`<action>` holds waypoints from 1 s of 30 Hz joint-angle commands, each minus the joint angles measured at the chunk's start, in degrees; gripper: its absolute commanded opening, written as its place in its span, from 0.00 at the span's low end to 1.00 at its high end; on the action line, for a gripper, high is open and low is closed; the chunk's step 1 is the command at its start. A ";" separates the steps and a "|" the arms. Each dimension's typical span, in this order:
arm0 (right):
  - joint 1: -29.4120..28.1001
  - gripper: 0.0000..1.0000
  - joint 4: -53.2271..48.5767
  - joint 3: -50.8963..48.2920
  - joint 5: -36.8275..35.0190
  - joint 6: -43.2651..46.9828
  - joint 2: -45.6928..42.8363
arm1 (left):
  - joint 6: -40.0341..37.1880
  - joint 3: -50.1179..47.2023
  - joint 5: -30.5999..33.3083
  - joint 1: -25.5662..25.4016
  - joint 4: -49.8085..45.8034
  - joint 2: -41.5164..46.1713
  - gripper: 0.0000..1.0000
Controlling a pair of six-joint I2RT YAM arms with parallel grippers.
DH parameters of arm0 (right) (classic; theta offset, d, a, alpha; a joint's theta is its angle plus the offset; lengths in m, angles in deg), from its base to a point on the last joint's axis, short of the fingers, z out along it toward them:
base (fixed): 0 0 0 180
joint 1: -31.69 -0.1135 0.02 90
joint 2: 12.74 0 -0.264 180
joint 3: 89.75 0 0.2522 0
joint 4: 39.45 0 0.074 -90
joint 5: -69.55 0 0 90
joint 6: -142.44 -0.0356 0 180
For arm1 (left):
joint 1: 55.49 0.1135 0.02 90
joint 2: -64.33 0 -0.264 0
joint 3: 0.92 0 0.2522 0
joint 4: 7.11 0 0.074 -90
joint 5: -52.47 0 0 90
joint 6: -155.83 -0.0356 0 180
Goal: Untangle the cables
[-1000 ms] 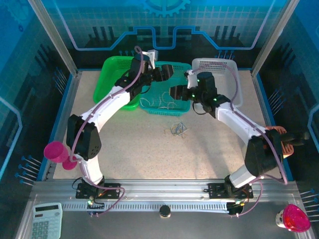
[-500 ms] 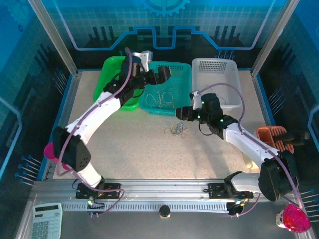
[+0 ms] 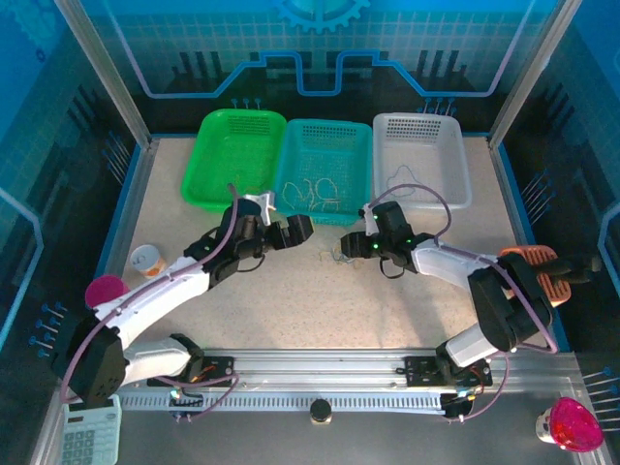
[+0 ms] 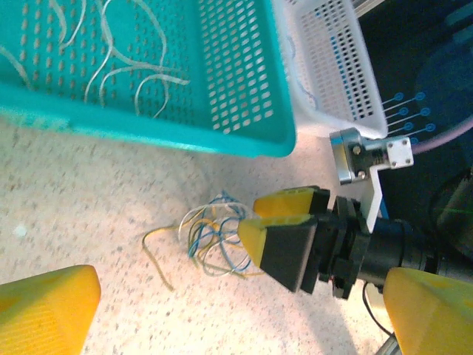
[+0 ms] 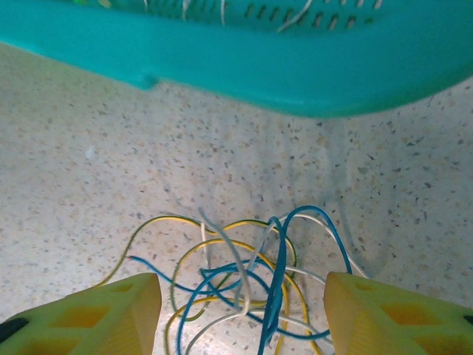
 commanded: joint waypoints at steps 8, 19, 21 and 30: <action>-2.44 0.19 6.12 -2.08 1.93 -1.11 1.48 | 4.31 -2.68 2.82 -0.45 4.00 4.77 0.99; -3.85 0.00 8.82 -10.47 5.44 -2.46 -16.66 | 13.52 -7.43 -0.35 -0.47 13.04 4.08 0.99; -3.84 0.00 9.54 -11.63 5.21 -2.95 -18.57 | 15.47 -8.68 -1.56 -0.39 15.86 3.35 0.99; -3.24 0.00 17.02 -15.57 8.29 -3.62 -22.85 | 21.42 -11.14 -6.58 -0.70 26.80 -1.65 0.99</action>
